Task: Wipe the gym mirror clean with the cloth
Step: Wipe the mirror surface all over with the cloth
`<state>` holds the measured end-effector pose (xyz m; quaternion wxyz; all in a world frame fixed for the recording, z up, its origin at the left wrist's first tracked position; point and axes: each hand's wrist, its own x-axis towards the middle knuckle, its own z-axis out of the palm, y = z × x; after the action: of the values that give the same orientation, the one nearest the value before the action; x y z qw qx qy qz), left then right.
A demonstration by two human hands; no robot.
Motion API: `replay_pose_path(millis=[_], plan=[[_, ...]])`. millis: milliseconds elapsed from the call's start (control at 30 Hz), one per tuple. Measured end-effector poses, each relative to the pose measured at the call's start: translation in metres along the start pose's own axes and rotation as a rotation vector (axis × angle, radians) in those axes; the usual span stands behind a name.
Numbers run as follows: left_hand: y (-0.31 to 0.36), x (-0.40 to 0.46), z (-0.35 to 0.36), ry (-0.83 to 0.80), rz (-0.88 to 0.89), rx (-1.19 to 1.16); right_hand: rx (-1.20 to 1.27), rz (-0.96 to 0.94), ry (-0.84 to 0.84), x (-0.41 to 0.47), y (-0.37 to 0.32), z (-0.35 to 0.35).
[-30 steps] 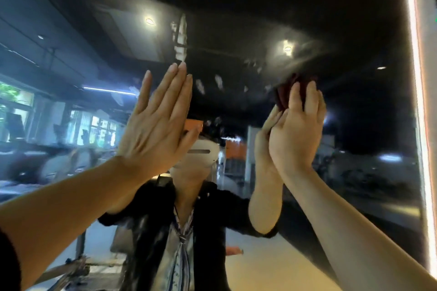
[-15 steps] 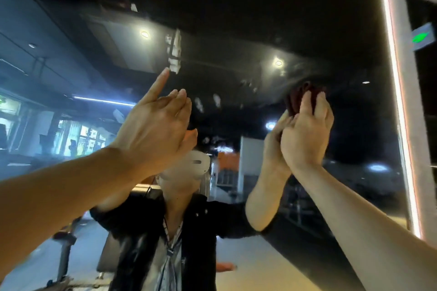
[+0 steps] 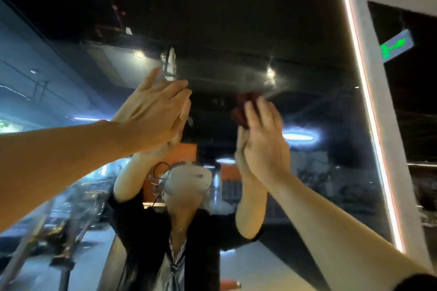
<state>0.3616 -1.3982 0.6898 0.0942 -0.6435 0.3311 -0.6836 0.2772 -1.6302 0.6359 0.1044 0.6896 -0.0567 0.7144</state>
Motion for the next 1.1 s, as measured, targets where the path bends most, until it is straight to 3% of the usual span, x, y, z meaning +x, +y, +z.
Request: replay_pose_path(millis=[100,233,533,1100], plan=[[0.008,0.009,0.001,-0.014,0.002,0.06,-0.047,0.267,-0.027,0.019,0.045,-0.021],[0.01,0.014,0.005,-0.039,-0.012,0.086,-0.096,0.34,-0.044,0.05,0.046,-0.026],[-0.023,-0.018,0.022,0.028,-0.12,0.05,-0.094,0.146,-0.072,0.087,-0.04,0.001],[-0.128,-0.135,0.045,-0.125,-0.209,-0.016,-0.121,-0.183,-0.12,0.093,-0.258,0.071]])
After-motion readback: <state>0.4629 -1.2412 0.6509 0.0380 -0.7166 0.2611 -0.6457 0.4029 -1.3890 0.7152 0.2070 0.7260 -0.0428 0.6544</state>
